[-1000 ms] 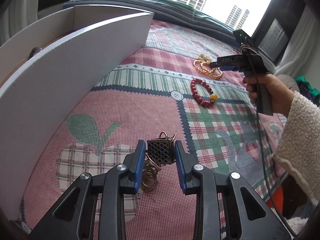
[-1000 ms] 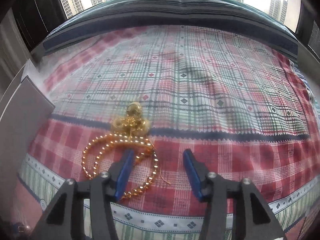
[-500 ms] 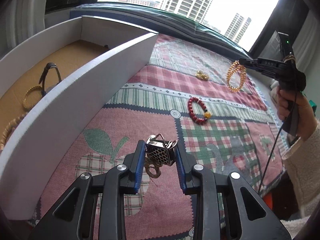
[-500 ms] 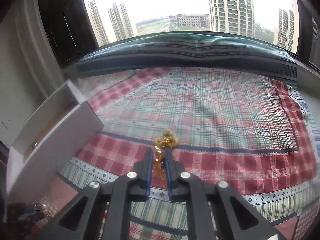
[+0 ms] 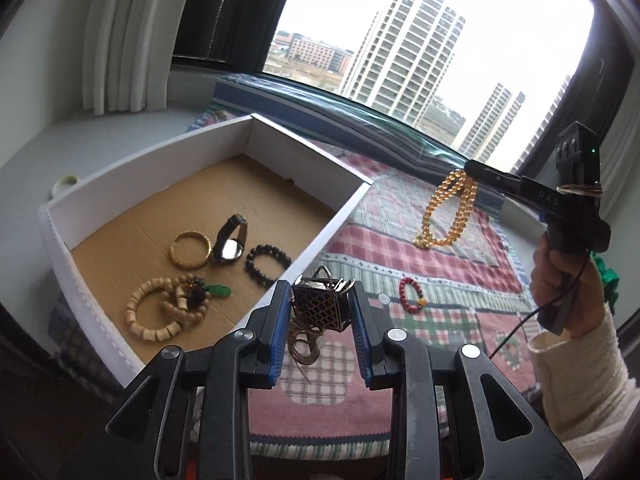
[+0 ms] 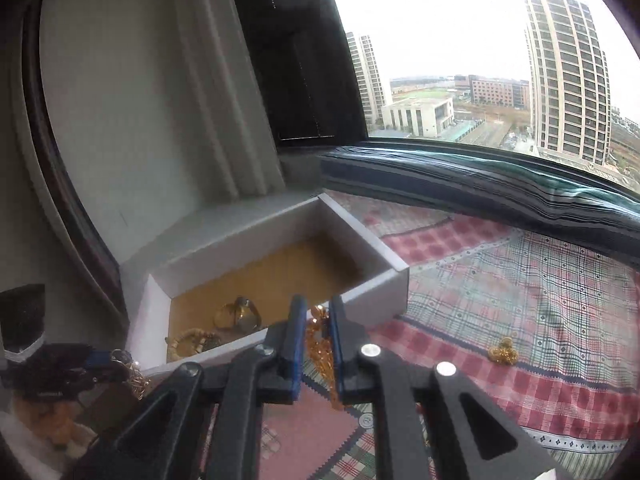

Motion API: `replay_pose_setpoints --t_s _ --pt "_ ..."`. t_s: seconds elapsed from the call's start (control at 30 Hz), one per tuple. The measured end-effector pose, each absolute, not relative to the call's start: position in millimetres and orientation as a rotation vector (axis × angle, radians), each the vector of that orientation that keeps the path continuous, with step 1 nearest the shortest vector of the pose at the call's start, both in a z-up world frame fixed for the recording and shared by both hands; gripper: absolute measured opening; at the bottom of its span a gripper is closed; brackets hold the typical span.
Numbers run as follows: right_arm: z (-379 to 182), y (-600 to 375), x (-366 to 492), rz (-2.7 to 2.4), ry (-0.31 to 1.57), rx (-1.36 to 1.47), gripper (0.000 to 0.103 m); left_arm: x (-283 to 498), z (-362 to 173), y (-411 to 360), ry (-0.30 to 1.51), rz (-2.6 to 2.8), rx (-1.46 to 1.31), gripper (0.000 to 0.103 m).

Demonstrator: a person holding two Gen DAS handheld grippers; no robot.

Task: Organize jewelry
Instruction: 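Lower the pendant and gold chain into the white box and open both tools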

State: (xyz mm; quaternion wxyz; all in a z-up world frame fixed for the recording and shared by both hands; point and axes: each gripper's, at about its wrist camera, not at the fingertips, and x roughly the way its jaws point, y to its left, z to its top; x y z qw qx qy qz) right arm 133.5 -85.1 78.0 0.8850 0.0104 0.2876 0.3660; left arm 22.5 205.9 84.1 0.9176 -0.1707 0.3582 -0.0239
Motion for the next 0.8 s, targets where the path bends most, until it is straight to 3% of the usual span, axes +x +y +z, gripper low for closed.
replay_pose_setpoints --t_s 0.23,0.27,0.33,0.8 --pt "99 4 135 0.924 0.603 0.016 0.012 49 76 268 0.761 0.121 -0.364 0.029" --pt "98 15 138 0.931 0.603 0.011 0.004 57 69 271 0.775 0.130 -0.364 0.029" --pt "95 36 147 0.941 0.623 0.003 0.002 71 53 275 0.806 0.137 -0.372 0.029" --pt "28 89 176 0.894 0.770 -0.106 0.003 117 -16 280 0.961 0.167 -0.421 0.029"
